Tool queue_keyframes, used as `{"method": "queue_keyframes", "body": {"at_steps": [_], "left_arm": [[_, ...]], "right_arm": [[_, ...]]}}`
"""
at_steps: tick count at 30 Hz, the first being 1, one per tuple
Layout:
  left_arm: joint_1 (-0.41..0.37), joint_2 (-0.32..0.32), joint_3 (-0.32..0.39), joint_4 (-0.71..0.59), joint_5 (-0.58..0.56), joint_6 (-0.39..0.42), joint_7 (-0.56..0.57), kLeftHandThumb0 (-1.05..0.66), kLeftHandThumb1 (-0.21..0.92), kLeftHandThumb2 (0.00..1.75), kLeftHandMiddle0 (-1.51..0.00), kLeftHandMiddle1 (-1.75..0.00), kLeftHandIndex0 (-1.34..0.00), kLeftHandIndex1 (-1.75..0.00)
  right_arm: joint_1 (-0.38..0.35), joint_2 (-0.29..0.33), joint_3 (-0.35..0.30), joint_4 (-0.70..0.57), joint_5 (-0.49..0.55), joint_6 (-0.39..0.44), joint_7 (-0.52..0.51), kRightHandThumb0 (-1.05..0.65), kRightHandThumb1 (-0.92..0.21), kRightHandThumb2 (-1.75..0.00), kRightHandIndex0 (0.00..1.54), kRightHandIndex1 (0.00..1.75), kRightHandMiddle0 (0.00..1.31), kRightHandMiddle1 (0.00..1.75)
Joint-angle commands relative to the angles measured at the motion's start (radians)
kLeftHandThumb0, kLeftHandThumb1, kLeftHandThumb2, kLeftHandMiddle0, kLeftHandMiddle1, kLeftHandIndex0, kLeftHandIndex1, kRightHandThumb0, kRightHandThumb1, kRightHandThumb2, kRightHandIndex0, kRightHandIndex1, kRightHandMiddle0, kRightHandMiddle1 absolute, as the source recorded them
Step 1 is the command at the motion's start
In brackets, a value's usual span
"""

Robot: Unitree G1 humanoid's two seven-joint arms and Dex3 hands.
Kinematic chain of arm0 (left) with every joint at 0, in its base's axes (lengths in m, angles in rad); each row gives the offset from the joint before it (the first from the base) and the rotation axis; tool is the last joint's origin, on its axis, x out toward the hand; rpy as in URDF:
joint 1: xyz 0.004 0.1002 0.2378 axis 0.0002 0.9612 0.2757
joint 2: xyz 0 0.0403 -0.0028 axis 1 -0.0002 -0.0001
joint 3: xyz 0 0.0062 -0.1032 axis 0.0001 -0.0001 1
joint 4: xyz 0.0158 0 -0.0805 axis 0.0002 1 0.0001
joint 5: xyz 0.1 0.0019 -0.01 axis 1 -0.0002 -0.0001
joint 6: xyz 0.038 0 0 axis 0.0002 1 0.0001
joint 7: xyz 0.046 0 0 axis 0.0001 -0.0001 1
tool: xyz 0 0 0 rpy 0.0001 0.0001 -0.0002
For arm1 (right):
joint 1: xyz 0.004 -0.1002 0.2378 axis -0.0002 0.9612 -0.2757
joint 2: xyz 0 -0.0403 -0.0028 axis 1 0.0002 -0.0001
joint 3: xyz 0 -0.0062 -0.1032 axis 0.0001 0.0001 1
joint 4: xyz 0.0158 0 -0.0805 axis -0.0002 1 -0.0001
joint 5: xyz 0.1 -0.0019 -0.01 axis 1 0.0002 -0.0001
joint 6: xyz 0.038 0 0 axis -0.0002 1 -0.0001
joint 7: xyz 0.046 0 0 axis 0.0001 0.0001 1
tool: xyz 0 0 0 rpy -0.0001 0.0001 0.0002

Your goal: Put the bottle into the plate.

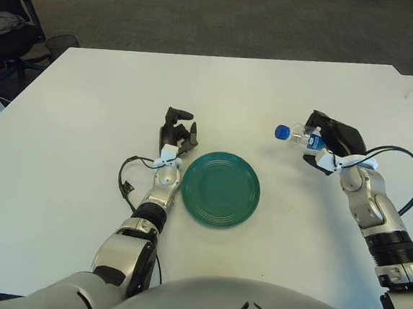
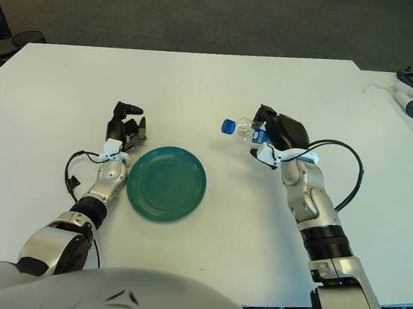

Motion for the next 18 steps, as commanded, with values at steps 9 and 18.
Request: {"method": "queue_keyframes", "body": {"at_steps": [9,18], "left_arm": [[0.065,0.021,0.011,0.034,-0.013,0.038,-0.033,-0.39,0.65,0.89,-0.9,-1.75,-0.37,-1.75],[0.059,0.024,0.013,0.036,-0.007,0.047,-0.029,-0.39,0.66,0.88,-0.89,-1.75,-0.36,-1.75]], "right_arm": [[-0.046,0.075,-0.006,-0.293,0.012,0.1,0.096,0.0,-0.07,-1.61,0.79,1.74,0.58,1.75],[-0.06,0.151,0.082,-0.386,0.057,0.068,0.201,0.0,-0.14,-1.52,0.75,1.71,0.51,1.75]]}}
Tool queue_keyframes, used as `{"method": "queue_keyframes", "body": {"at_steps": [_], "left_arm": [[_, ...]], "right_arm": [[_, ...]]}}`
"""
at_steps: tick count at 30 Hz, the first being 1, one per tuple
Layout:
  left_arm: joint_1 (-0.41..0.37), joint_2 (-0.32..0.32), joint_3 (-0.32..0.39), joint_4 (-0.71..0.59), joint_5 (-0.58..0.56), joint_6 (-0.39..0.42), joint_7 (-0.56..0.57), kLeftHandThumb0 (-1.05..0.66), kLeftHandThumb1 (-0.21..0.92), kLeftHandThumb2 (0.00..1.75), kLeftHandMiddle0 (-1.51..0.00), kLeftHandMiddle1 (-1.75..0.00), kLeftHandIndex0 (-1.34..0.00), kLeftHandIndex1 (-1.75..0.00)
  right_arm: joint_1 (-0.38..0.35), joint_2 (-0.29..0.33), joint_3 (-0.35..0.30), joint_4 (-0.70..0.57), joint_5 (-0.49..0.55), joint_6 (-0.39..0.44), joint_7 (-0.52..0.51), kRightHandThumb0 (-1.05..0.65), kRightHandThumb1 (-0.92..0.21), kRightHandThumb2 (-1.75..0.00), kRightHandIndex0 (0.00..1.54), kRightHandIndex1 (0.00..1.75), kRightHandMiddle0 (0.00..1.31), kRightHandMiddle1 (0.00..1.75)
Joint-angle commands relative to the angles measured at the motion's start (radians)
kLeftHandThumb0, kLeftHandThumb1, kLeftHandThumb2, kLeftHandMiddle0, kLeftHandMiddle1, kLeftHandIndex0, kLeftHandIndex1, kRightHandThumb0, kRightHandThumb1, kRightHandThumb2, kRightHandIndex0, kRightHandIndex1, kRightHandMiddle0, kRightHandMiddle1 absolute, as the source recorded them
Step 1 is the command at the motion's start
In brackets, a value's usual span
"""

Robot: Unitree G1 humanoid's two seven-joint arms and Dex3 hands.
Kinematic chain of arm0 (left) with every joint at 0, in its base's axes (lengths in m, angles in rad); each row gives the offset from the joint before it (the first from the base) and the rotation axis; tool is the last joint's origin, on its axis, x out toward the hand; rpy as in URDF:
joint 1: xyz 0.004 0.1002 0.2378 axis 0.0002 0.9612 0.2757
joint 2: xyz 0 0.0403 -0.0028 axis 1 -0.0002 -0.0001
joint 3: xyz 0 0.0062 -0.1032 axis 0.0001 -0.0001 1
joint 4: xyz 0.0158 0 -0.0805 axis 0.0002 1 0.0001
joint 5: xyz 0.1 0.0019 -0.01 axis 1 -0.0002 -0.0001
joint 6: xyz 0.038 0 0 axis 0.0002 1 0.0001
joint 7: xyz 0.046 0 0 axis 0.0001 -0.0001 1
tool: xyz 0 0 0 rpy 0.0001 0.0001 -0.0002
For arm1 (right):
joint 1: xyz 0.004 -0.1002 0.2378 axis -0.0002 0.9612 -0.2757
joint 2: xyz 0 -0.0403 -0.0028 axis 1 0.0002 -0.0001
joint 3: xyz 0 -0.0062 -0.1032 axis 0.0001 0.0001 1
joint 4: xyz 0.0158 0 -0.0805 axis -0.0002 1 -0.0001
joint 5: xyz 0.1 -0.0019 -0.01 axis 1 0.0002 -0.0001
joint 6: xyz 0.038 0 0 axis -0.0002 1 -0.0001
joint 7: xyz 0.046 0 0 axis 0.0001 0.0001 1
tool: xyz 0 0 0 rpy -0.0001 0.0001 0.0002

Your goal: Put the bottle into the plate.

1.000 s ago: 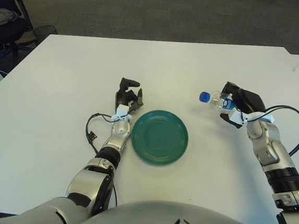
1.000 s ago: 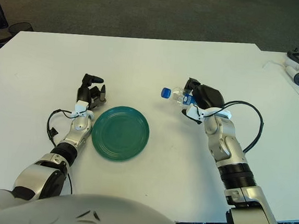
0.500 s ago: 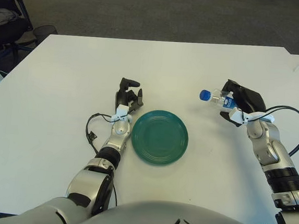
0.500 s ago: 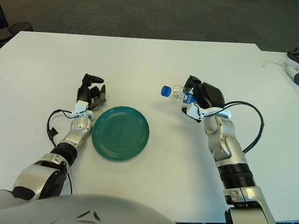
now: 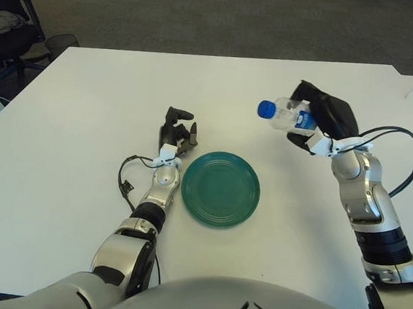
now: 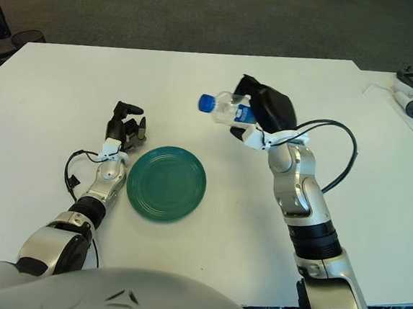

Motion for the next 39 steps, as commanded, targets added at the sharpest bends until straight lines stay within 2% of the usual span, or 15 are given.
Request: {"method": "queue_keyframes", "body": {"at_steps": [1,15,20,29,39], "left_arm": [[0.056,0.015,0.006,0.043,0.001,0.043,0.001,-0.39,0.66,0.88,-0.89,-1.75,-0.36,-1.75],[0.055,0.016,0.006,0.049,0.004,0.023,0.008,-0.39,0.65,0.89,-0.91,-1.75,-0.37,-1.75],[0.055,0.018,0.003,0.062,0.024,-0.018,0.051,-0.39,0.65,0.89,-0.88,-1.75,-0.37,-1.75],[0.048,0.021,0.006,0.1,0.021,-0.049,0.066,-0.39,0.64,0.91,-0.86,-1.75,-0.38,-1.75],[0.033,0.025,0.005,0.135,0.019,-0.078,0.072,-0.4,0.6,0.95,-0.9,-1.75,-0.4,-1.75]], "right_arm": [[-0.019,0.028,0.042,-0.017,0.004,-0.004,0.039,0.0,-0.14,-1.51,0.75,1.71,0.51,1.75],[-0.08,0.126,0.161,-0.028,0.014,-0.06,0.122,0.0,-0.16,-1.47,0.76,1.66,0.49,1.75],[-0.08,0.132,0.188,-0.009,0.035,-0.122,0.139,0.0,-0.16,-1.47,0.78,1.63,0.5,1.75],[-0.056,0.142,0.214,0.012,0.045,-0.17,0.148,0.0,-0.15,-1.48,0.78,1.64,0.51,1.75],[-0.065,0.129,0.24,0.073,-0.01,-0.274,0.102,0.0,-0.13,-1.51,0.78,1.67,0.52,1.75]]}}
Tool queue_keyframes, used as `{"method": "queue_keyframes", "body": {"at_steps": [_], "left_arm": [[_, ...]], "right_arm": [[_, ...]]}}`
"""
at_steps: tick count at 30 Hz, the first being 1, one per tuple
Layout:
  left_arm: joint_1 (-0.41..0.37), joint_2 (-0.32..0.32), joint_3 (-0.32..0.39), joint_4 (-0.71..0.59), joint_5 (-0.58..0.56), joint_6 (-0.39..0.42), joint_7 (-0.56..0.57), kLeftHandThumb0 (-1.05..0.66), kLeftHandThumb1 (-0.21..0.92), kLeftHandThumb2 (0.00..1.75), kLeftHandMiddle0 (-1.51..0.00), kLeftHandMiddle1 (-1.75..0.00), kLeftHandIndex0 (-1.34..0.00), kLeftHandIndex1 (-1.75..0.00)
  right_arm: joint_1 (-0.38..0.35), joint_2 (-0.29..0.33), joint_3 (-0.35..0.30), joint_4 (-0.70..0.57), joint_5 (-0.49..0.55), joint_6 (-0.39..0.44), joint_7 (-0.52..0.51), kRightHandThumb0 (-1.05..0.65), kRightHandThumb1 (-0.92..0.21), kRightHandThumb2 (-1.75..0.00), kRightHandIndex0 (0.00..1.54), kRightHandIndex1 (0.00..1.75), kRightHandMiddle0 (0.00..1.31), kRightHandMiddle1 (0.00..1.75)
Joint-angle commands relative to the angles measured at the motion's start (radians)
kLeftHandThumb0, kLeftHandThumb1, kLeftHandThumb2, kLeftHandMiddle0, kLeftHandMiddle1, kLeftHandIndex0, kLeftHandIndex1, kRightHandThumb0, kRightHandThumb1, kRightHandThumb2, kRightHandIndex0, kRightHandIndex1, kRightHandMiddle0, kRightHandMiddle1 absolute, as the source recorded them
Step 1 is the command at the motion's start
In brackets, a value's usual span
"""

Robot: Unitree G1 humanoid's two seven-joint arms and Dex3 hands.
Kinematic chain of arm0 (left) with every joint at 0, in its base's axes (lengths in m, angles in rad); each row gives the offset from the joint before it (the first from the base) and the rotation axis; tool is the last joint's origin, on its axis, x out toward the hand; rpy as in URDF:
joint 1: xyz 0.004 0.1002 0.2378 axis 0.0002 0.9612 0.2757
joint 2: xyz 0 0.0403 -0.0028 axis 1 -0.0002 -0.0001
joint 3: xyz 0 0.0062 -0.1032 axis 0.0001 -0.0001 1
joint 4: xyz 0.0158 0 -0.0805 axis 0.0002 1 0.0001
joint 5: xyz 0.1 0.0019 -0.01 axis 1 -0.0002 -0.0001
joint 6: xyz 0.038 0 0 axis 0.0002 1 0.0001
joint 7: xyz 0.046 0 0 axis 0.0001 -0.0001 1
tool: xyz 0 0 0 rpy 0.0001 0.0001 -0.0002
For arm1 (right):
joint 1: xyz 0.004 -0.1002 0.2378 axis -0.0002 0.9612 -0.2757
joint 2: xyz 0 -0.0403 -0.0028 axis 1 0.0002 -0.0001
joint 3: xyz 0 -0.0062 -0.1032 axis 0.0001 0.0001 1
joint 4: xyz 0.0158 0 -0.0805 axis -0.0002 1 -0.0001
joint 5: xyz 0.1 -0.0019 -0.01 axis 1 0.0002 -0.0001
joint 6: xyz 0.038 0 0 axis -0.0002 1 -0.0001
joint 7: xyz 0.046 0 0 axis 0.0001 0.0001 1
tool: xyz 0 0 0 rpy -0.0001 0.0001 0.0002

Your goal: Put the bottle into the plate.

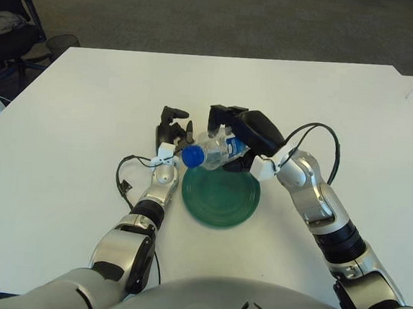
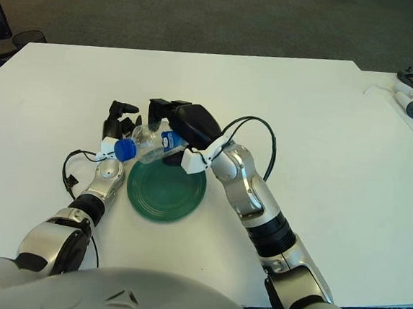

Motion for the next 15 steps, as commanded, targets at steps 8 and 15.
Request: {"method": "queue_keyframes", "body": {"at_steps": [8,15], "left_arm": [[0.063,0.017,-0.007,0.075,0.023,-0.022,0.018,-0.4,0.6,0.95,-0.93,-1.75,-0.4,-1.75],[0.061,0.013,-0.012,0.065,0.031,0.0,0.034,-0.4,0.61,0.94,-0.91,-1.75,-0.39,-1.75]], "right_arm": [[0.001,-0.018,0.005,0.045,-0.061,-0.055,-0.029,0.0,-0.12,-1.52,0.79,1.66,0.53,1.75],[0.048,-0.035,0.012,0.056,-0.077,-0.066,-0.029,0.0,-0.1,-1.54,0.81,1.65,0.55,1.75]]}}
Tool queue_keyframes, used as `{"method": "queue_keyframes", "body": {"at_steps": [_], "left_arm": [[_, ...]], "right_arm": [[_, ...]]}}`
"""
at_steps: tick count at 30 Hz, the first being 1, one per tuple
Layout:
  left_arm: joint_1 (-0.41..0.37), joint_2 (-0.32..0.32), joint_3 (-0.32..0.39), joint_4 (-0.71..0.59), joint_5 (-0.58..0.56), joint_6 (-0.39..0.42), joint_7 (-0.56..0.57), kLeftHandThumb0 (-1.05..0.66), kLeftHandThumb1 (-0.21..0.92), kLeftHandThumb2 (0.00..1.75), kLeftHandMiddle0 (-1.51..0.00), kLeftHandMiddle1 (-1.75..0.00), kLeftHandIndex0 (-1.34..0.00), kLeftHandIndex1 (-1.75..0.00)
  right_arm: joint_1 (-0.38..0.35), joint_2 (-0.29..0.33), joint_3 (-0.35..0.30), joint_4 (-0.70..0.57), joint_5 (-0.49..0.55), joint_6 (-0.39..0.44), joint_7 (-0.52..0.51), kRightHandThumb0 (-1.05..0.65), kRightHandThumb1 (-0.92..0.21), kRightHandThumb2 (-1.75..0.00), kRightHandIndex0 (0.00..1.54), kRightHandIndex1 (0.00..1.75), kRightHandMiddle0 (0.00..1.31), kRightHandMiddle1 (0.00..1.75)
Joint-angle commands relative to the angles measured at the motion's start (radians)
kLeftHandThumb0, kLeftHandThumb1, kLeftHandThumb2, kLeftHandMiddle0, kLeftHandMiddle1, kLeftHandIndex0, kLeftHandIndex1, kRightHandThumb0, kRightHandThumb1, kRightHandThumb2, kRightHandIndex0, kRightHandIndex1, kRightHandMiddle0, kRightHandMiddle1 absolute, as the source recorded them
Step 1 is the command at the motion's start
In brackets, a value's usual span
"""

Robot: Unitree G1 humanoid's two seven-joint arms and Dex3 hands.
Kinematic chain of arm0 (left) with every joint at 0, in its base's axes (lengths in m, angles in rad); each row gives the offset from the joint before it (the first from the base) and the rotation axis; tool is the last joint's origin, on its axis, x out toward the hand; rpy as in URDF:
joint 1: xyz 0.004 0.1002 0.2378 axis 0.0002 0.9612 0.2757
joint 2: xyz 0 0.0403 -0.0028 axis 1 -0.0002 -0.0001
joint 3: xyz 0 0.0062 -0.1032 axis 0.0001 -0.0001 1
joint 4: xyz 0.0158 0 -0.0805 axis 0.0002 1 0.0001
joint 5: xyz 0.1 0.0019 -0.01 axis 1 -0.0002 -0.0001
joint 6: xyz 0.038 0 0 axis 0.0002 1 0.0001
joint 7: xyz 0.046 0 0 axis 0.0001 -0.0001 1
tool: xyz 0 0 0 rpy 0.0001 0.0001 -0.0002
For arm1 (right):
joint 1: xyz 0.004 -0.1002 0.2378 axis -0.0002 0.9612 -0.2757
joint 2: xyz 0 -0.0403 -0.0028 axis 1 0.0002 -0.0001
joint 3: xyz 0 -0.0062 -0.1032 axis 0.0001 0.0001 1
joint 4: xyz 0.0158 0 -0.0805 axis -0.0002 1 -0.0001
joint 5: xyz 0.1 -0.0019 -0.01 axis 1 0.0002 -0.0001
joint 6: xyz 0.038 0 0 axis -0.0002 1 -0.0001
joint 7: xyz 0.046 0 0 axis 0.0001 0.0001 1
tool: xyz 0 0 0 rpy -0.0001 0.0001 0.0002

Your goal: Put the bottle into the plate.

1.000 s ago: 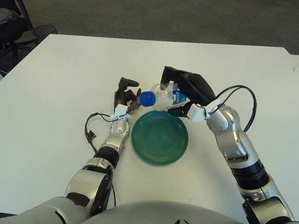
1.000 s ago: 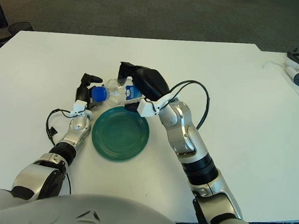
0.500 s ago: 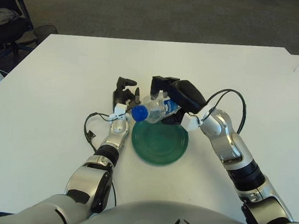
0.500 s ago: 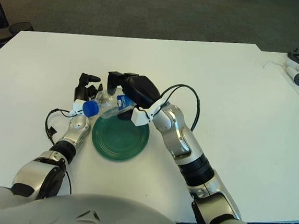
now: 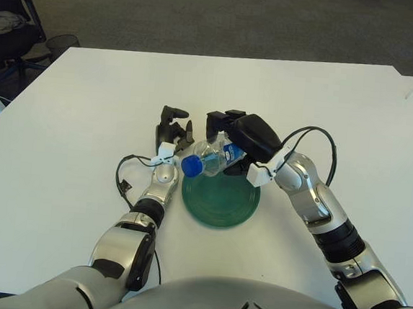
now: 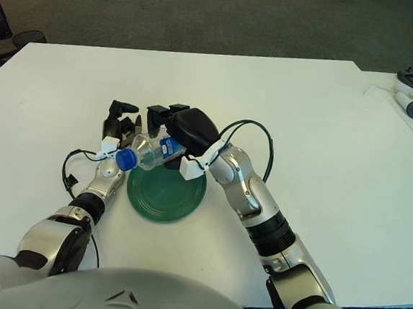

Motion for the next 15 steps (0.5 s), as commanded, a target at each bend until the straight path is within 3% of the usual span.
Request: {"method": "queue_keyframes", "body": {"at_steps": [1,15], "left_arm": [[0.074,0.009,-0.004,0.043,0.016,0.025,0.007,-0.4,0.61,0.94,-0.9,-1.75,-0.39,-1.75],[0.086,0.008,-0.008,-0.01,0.012,0.09,-0.024,-0.4,0.61,0.94,-0.89,-1.75,-0.39,-1.75]], "right_arm": [[0.025,-0.015,0.005,0.019,-0.017,-0.011,-0.007,0.0,-0.1,-1.54,0.81,1.65,0.55,1.75],[0.027,-0.023,-0.001,0.026,0.0,0.037,0.083,0.0,-0.09,-1.57,0.79,1.7,0.55,1.75]]}}
